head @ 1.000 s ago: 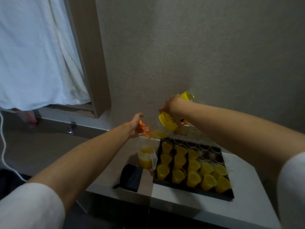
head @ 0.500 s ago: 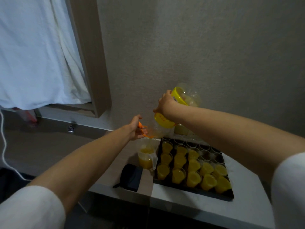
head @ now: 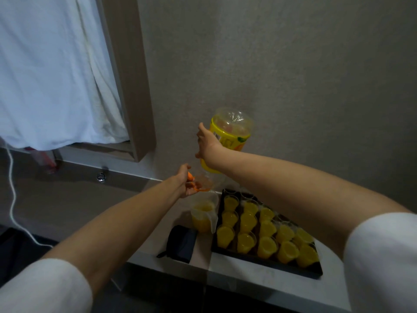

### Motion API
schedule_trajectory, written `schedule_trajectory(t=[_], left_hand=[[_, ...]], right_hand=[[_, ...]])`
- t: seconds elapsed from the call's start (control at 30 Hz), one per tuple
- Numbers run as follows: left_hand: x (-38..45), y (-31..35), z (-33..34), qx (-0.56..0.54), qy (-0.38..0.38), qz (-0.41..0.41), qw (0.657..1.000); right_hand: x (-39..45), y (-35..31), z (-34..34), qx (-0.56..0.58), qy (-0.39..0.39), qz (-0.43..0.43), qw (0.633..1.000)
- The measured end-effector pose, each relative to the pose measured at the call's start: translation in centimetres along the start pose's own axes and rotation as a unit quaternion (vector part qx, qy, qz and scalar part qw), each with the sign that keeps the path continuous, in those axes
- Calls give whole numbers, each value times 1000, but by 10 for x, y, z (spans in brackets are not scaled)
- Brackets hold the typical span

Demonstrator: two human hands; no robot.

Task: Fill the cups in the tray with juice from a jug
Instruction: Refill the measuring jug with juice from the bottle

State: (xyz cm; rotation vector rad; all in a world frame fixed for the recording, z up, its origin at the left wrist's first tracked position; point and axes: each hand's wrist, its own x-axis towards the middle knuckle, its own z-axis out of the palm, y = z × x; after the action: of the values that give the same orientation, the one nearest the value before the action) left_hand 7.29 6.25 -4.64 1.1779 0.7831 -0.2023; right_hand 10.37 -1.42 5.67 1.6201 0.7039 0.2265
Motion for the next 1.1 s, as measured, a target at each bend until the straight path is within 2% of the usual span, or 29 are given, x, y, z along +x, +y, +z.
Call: schedule_trajectory(t=[0.13,0.4,0.7,0.93,1.1], left_hand=[[-4,-3,0,-27,-1,-8,1000],[-8,-4,-6,-13,10,-8,1000],[-1,6,1,-15,10,37,999],[-12,39,9,-16,-3,93,996],[-20,68,29,5,-14,156,988]], right_hand=[[-5,1,-7,-16,-1,-6,1000],[-9,-2,-4,5,-21,-12,1000],[-30,11,34,162,-67,28,984],[-59,11,83,376,-78,63,921],[-62,-9,122,512,-64,100,851]])
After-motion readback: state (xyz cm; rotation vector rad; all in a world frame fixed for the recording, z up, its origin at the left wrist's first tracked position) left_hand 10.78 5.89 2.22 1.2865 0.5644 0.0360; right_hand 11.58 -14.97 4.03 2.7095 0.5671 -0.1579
